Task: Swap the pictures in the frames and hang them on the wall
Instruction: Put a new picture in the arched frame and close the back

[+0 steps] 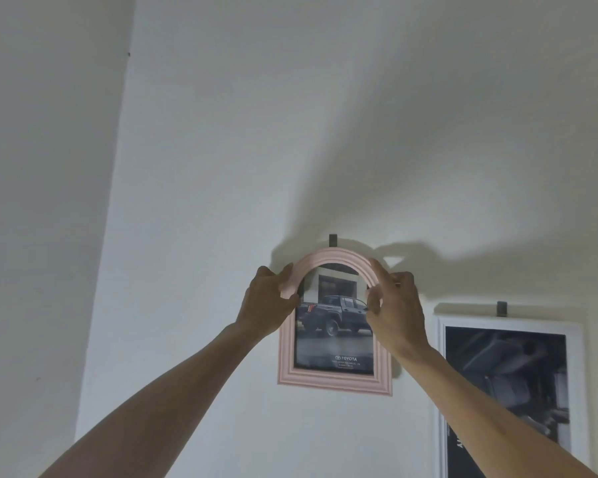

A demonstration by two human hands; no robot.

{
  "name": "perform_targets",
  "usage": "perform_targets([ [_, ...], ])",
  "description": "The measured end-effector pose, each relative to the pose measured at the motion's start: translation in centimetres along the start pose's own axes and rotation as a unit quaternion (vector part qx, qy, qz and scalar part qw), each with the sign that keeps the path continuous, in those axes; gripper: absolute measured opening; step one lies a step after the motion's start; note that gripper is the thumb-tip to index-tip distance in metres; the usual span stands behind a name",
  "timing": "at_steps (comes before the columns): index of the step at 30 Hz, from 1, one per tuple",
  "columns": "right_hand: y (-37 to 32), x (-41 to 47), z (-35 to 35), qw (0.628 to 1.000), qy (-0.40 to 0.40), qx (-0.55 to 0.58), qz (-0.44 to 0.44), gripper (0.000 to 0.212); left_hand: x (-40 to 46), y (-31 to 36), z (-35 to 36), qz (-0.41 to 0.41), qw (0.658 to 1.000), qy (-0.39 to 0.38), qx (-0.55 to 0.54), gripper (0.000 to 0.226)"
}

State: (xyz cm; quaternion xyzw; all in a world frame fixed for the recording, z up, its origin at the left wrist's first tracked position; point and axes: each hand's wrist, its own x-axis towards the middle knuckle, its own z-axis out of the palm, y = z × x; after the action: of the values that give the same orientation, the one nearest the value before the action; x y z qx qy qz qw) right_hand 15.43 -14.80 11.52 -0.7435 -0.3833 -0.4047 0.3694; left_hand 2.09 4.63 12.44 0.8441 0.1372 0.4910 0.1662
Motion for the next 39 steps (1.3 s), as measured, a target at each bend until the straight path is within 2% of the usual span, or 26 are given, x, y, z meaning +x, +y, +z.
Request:
perform_targets([
  [2, -0.2, 0.0, -0.1, 0.997, 0.015, -0.077, -0.001, 0.06, 0.1, 0.0, 0.1, -0.002, 1.0, 0.009, 0.019, 0.061],
  [6, -0.7, -0.4, -0.4, 0.995, 0.018, -0.095, -0.006, 0.054, 0.0, -0.2, 0.3, 0.004, 0.999, 0.018, 0.03, 0.063],
  [18, -0.7, -0.4, -0.6, 0.995, 0.018, -0.096, -0.007, 0.057, -0.3, -0.4, 0.6, 0.014, 1.0, 0.014, 0.018, 0.065],
  [22, -0.2, 0.0, -0.6, 0.996, -0.006, -0.086, -0.009, 0.058, -0.3, -0.4, 0.5, 0.011, 0.999, 0.027, 0.018, 0.069],
  [31, 0.7, -1.1, -2.8, 0.997, -0.025, -0.07, -0.015, 0.044, -0.9, -0.5, 0.1, -0.008, 1.0, 0.024, 0.009, 0.07],
  [34, 1.5, -1.7, -3.6, 0.997, -0.027, -0.068, -0.009, 0.048, -1.5, -0.6, -0.1, -0.003, 0.998, 0.024, 0.052, 0.069],
  [36, 2.0, -2.3, -4.5, 0.997, -0.013, -0.072, -0.01, 0.05, -2.3, 0.0, 0.0, 0.017, 0.994, 0.052, 0.098, 0.065],
  [39, 3.2, -3.1, -6.0, 0.994, 0.037, -0.097, -0.016, 0.046, -3.5, 2.0, 0.7, 0.095, 0.979, 0.144, 0.11, 0.053],
])
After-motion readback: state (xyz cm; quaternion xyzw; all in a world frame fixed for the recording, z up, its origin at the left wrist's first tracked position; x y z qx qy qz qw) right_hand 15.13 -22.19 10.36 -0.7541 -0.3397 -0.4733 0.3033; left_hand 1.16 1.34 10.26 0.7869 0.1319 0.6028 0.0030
